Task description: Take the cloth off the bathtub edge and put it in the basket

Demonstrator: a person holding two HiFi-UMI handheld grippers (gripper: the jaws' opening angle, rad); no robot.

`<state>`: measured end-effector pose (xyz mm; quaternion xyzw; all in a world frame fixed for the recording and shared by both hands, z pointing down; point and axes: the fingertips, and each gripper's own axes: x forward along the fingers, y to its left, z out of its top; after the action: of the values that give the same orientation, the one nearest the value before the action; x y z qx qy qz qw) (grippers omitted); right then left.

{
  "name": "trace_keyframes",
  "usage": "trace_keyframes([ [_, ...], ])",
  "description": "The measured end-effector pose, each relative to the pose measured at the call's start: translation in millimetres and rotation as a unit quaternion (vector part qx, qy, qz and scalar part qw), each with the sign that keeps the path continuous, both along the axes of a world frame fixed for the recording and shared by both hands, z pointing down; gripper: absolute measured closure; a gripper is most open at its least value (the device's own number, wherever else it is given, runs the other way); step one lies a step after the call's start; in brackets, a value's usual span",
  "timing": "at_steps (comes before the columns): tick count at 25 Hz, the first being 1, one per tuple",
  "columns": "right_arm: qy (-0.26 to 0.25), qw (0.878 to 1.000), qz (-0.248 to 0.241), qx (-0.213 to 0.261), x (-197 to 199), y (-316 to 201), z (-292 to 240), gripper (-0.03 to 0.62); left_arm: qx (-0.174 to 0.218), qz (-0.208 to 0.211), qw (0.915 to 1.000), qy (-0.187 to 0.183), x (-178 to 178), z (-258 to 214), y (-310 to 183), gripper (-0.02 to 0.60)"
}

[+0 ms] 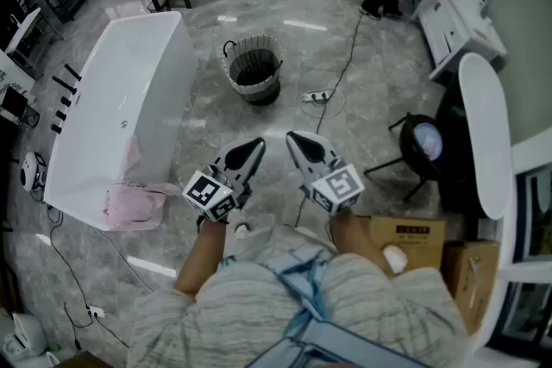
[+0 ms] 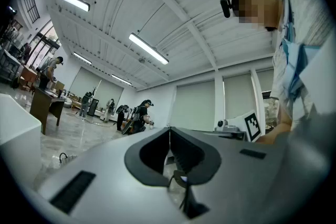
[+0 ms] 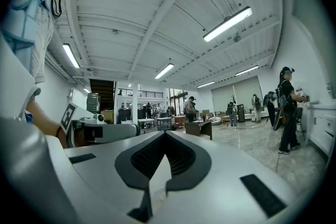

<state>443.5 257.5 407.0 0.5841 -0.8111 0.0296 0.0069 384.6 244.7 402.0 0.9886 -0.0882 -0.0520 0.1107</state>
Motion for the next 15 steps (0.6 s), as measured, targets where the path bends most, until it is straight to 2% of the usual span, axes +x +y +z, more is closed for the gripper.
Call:
trace_keyframes([
  [8, -0.001, 1.0, -0.007, 0.0, 4, 3, 3, 0.591, 0.0, 0.003, 1.0, -0.007, 10, 7, 9, 0.577],
  [15, 0.003, 0.999, -0.035, -0.001, -3, 3, 6, 0.591, -0.002, -0.004, 0.9999, -0.013, 11, 10, 12, 0.577],
])
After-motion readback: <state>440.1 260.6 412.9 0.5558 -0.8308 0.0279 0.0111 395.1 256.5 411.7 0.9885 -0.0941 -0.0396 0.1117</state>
